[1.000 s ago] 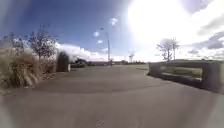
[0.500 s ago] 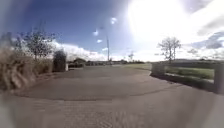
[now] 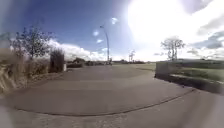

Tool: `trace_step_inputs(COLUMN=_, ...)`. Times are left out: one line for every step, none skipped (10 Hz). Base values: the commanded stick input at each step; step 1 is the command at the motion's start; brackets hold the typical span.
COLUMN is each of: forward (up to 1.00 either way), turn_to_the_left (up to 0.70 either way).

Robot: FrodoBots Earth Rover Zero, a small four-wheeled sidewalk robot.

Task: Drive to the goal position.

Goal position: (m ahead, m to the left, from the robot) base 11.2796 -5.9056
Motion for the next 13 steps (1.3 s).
trace_step_inputs(forward=1.00, turn_to_the_left=0.00)
trace_step_inputs(forward=1.00, turn_to_the_left=0.00)
trace_step_inputs(forward=1.00, turn_to_the_left=0.00)
trace_step_inputs(forward=1.00, turn_to_the_left=0.00)
trace_step_inputs(forward=1.00, turn_to_the_left=0.00)
trace_step_inputs(forward=1.00, turn_to_the_left=0.00)
trace_step_inputs(forward=1.00, turn_to_the_left=0.00)
trace_step_inputs(forward=1.00, turn_to_the_left=0.00)
trace_step_inputs(forward=1.00, turn_to_the_left=0.00)
trace_step_inputs(forward=1.00, turn_to_the_left=-0.04)
trace_step_inputs(forward=1.00, turn_to_the_left=-0.17)
trace_step_inputs(forward=1.00, turn_to_the_left=-0.40)
trace_step_inputs(forward=1.00, turn_to_the_left=-0.36)
